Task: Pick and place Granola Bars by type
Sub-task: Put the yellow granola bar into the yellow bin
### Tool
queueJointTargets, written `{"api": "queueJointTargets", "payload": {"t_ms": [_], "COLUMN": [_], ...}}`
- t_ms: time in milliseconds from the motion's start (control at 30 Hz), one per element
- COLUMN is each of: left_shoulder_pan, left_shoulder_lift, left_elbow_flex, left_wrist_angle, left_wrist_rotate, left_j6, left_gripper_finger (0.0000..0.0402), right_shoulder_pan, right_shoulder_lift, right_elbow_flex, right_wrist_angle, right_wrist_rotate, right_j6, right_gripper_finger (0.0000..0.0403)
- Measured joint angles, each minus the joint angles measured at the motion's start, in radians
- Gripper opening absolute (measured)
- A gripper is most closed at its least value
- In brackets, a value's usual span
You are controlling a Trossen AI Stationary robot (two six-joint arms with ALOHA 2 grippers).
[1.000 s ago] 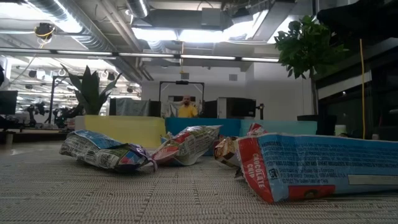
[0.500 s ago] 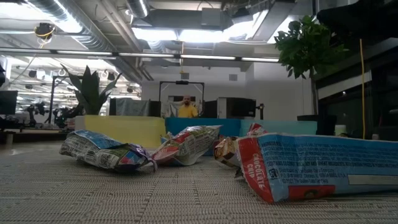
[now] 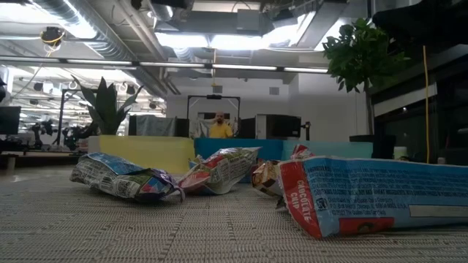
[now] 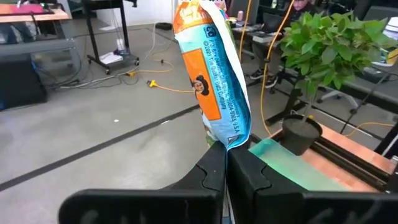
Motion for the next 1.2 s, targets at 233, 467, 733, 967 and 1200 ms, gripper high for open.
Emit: {"api": "queueJointTargets", "payload": {"t_ms": [233, 467, 733, 967, 1200], "left_shoulder_pan": [0.092, 0.150, 0.199, 0.205, 0.221], "left_shoulder_lift": [0.020, 0.026, 0.086, 0.162, 0.217], "left_elbow_flex": [-0.001, -0.001, -0.038, -0.045, -0.044], "left_wrist_angle": [-0.146, -0.204, -0.239, -0.245, -0.285], "left_wrist_rotate": [0.091, 0.126, 0.239, 0.297, 0.296], "left_j6": [-0.058, -0.062, -0.072, -0.085, -0.062], "left_gripper_finger": [0.0002, 0.0002, 0.0002, 0.0001, 0.0002], "right_shoulder_pan": [0.000, 0.000, 0.000, 0.000, 0.000], "right_shoulder_lift": [0.000, 0.000, 0.000, 0.000, 0.000], "right_elbow_flex": [0.000, 0.000, 0.000, 0.000, 0.000], "right_wrist_angle": [0.000, 0.000, 0.000, 0.000, 0.000], "right_wrist_rotate": [0.000, 0.036, 0.036, 0.036, 0.035], "right_j6": [-0.001, 0.001, -0.001, 0.007, 0.028], "right_gripper_finger": [0.0028, 0.0028, 0.0028, 0.0028, 0.0028]}}
